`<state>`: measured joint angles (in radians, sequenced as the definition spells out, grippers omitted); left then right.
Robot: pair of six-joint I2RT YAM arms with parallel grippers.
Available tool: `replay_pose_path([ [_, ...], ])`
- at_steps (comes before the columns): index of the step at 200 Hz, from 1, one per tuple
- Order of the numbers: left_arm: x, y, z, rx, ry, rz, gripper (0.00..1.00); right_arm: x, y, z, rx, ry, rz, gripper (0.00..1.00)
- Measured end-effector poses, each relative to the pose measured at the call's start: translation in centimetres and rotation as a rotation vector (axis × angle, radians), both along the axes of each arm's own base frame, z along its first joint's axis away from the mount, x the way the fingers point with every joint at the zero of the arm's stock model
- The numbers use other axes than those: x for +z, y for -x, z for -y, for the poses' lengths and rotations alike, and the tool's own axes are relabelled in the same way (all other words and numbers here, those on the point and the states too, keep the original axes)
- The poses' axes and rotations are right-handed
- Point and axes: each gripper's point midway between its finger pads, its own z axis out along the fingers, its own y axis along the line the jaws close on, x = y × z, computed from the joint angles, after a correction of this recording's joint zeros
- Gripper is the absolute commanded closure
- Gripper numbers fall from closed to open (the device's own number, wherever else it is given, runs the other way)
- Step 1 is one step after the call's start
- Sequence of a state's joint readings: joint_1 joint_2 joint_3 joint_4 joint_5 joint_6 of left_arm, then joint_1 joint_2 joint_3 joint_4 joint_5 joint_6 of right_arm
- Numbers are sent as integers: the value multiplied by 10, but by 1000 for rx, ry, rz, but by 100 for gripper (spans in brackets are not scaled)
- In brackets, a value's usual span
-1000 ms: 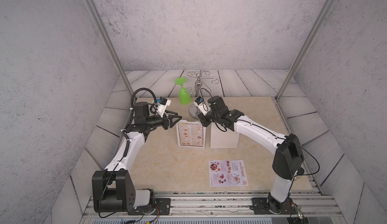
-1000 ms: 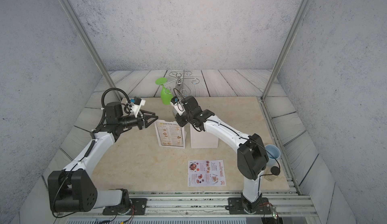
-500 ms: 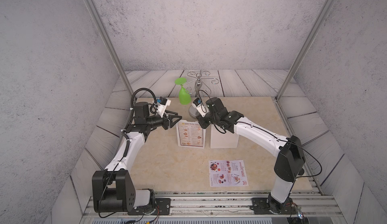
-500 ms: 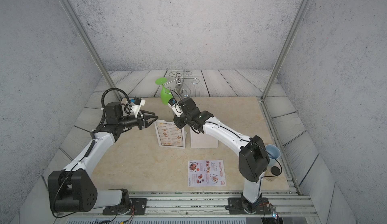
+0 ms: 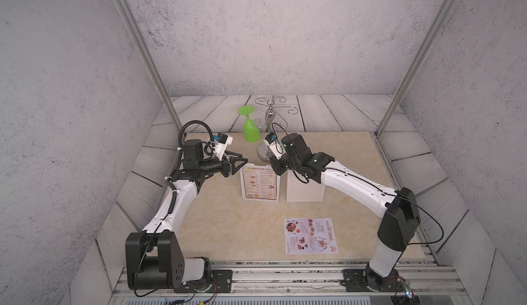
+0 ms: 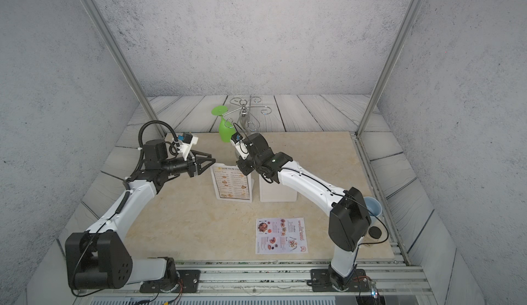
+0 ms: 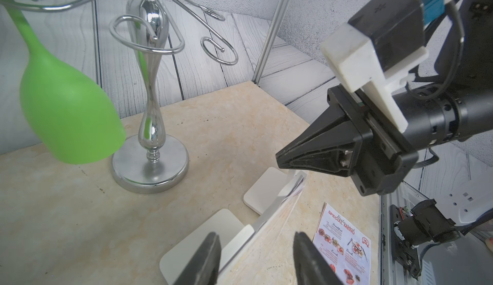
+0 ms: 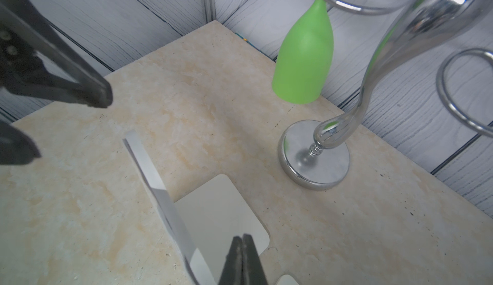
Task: Insert the menus into the narrow rack
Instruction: Insert the menu into the narrow rack.
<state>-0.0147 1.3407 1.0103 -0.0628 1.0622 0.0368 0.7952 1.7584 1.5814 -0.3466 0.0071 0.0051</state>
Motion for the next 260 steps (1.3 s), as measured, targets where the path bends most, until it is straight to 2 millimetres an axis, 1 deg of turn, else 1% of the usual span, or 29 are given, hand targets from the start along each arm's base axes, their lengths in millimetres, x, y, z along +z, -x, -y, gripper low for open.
replay_pose_path([
  [70, 0, 1, 0, 0, 0, 2, 52, -3, 3, 4, -29, 3, -7, 94],
  [113, 1, 2, 0, 0, 0, 6, 52, -9, 4, 6, -43, 14, -14, 94],
  [163, 0, 3, 0, 0, 0, 5, 52, -8, 6, 5, -54, 18, -9, 93],
  [191, 1, 3, 0, 0, 0, 7, 52, -4, 9, 9, -71, 20, 2, 93],
  [231, 1, 2, 0, 0, 1, 7, 52, 10, 12, 13, -92, 4, 30, 93],
  [260, 1, 2, 0, 1, 2, 7, 52, 9, 15, 11, -94, 8, 30, 93],
])
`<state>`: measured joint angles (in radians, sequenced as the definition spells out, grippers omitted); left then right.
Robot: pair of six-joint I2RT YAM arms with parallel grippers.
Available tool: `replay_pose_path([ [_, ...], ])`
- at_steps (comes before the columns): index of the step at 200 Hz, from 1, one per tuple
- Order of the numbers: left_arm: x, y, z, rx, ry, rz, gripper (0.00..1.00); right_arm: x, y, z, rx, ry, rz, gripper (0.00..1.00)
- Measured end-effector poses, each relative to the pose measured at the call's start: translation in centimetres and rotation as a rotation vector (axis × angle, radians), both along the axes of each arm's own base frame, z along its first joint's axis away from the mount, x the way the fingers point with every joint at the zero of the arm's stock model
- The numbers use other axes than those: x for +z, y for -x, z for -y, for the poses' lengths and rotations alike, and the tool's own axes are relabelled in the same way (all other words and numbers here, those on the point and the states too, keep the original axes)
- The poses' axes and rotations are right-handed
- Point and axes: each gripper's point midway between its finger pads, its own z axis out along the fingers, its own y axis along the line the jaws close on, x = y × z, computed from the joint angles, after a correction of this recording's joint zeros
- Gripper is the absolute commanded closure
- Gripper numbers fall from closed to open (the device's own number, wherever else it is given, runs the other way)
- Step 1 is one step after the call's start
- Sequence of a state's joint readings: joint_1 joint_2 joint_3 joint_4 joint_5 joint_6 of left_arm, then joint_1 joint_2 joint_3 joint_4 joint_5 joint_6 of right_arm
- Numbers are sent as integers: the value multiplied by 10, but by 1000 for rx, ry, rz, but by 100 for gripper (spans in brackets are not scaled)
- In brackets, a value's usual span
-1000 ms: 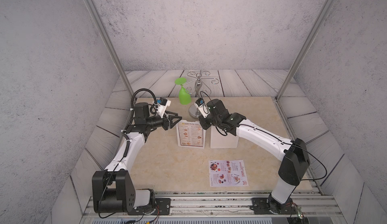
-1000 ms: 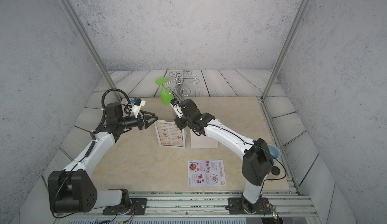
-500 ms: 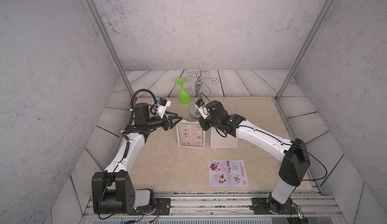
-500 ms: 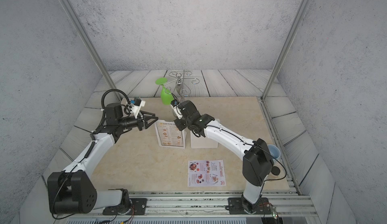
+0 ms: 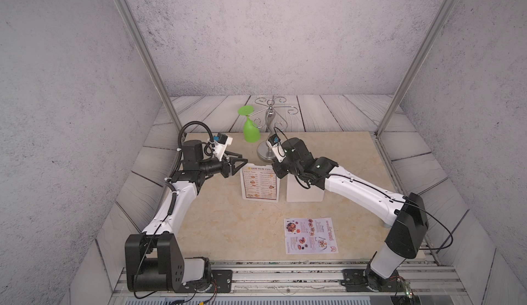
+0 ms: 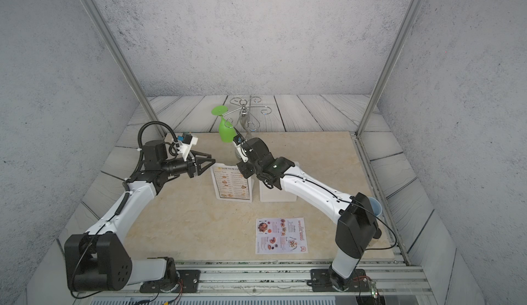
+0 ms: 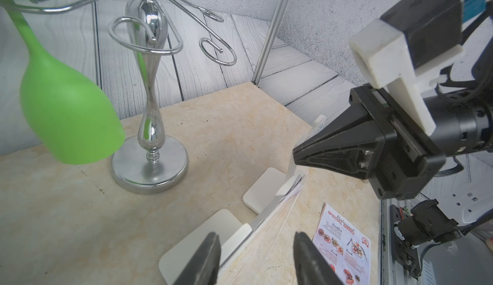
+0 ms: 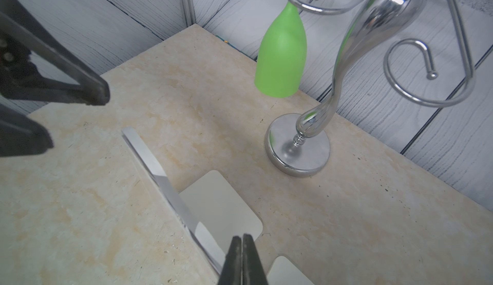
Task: Insert the menus into the narrow rack
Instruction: Insert the menu into the narrow rack.
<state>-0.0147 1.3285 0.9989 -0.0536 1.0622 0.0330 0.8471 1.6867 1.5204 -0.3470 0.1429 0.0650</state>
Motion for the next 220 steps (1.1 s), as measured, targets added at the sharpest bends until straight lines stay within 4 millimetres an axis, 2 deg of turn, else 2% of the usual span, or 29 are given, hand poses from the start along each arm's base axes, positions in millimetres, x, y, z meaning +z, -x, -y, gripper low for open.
replay_pose_path([
  [115, 1, 0, 0, 0, 2, 2, 52, -17, 5, 1, -19, 22, -19, 93],
  [220, 1, -1, 0, 2, 4, 2, 51, -17, 1, 1, -51, 8, 2, 92],
])
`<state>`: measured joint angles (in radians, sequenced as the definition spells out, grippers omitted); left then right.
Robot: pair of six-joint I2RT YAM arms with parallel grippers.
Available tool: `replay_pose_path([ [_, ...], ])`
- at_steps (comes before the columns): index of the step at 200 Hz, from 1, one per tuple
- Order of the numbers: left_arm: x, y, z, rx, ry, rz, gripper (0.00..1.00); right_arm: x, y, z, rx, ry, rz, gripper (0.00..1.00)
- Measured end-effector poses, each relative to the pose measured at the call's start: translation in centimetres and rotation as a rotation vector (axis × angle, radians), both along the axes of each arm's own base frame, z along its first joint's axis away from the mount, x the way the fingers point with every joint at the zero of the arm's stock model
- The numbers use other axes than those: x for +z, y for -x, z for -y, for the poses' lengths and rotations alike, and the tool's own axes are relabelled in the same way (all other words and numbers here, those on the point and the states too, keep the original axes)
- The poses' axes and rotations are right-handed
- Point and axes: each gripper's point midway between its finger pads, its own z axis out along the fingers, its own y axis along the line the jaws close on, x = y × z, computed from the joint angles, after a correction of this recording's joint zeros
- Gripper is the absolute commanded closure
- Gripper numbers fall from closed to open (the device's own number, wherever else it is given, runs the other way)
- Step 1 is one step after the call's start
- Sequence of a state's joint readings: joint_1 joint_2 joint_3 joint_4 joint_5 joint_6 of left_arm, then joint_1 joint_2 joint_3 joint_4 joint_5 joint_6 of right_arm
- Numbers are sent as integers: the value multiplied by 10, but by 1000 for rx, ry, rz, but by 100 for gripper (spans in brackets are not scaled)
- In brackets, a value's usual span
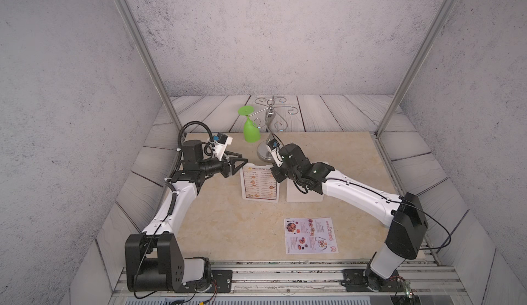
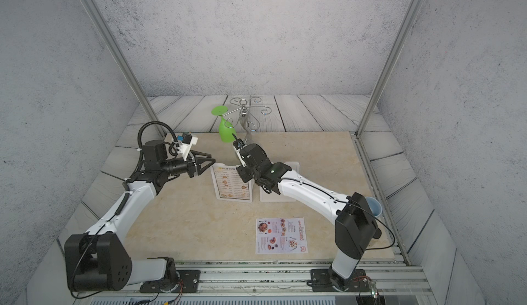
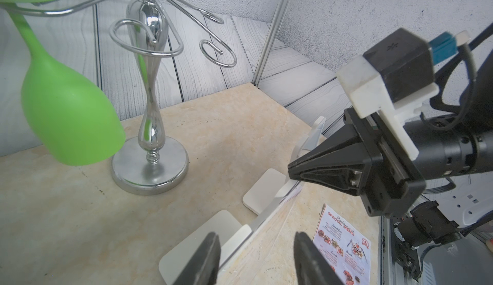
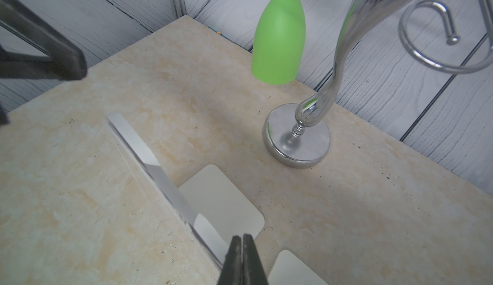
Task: Insert the menus into the narrow rack
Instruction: Insert the menu into the narrow rack.
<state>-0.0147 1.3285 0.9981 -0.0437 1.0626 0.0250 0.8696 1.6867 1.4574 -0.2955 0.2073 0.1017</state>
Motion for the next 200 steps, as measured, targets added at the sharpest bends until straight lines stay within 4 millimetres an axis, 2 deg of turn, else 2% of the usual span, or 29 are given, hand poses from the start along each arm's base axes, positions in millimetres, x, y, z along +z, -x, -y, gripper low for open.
replay_pose_path([
  [52, 4, -2, 0, 8, 15, 0, 51, 8, -3, 7, -21, 22, 27, 85],
  [80, 9, -7, -2, 49, 42, -17, 50, 25, 1, 15, -27, 23, 55, 77],
  [101, 18, -8, -5, 97, 63, -26, 48, 45, 7, 25, -34, -6, 83, 73],
  [129, 46, 1, -6, 181, 76, 14, 41, 62, 22, 45, -44, -40, 104, 67],
  [162, 68, 13, -9, 282, 95, 32, 35, 61, 43, 74, -67, -62, 98, 63],
  [200, 60, 23, -2, 373, 65, -29, 32, 43, 69, 109, -102, -67, 65, 57],
])
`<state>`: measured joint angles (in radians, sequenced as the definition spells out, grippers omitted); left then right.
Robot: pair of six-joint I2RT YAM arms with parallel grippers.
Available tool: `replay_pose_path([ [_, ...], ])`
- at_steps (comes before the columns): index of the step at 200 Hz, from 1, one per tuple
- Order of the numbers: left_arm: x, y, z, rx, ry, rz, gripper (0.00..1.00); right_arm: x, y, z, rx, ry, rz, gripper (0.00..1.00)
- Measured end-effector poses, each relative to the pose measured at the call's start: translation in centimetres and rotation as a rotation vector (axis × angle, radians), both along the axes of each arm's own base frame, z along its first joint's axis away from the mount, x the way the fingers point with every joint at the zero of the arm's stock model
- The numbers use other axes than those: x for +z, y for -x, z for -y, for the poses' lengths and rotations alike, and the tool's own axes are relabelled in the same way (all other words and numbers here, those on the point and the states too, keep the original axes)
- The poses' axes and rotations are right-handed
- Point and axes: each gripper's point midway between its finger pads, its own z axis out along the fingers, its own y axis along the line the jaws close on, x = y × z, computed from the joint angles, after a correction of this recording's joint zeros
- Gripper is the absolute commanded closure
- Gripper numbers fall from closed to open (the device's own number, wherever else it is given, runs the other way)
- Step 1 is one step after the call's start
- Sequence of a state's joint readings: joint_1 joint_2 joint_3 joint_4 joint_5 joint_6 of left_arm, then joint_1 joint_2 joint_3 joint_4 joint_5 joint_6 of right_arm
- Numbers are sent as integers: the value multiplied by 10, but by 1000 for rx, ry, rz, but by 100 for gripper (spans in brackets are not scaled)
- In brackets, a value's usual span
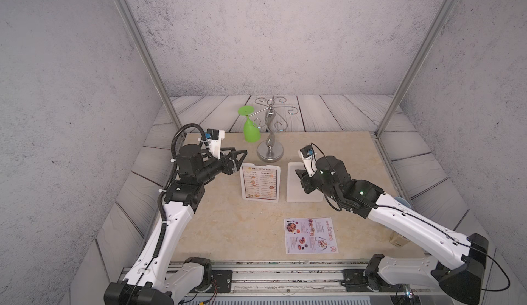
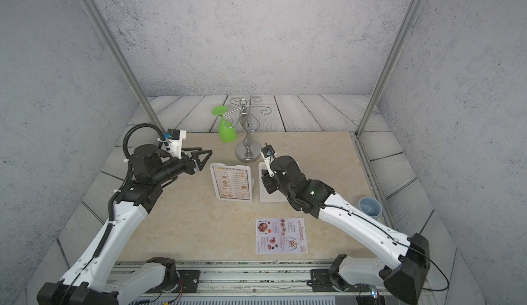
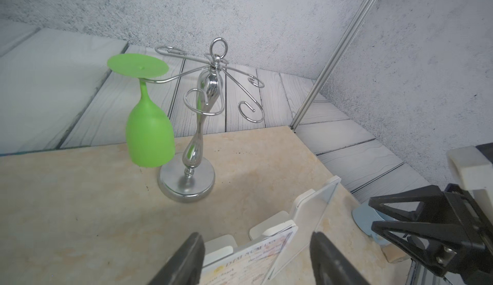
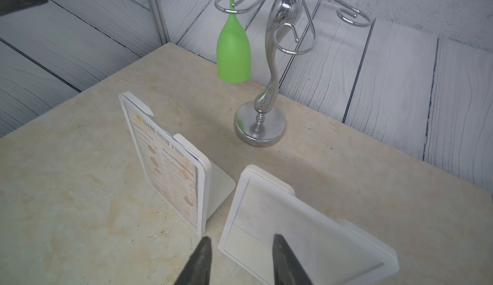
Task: Insert the menus into the narrow rack
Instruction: Insert the menu into the narrow rack, then pick up the menu from the center of the board.
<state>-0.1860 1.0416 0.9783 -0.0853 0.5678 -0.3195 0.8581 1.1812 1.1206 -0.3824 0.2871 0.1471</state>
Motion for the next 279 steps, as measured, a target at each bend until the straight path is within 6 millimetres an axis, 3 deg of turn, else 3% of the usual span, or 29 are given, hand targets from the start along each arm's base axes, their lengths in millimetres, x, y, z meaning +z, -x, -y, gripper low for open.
replay_pose_path([
  [64, -56, 28, 6, 69, -47, -152, 32, -27, 36, 53, -87, -37, -56, 48],
  [102, -91, 56, 16, 66, -65, -224, 32, -70, 46, 75, -161, -22, -155, 42],
  [191, -171, 109, 36, 47, -123, -392, 35, -180, 68, 100, -345, -22, -475, 35],
  [279, -236, 135, 65, -30, -188, -532, 37, -238, 84, 123, -509, -83, -642, 29],
])
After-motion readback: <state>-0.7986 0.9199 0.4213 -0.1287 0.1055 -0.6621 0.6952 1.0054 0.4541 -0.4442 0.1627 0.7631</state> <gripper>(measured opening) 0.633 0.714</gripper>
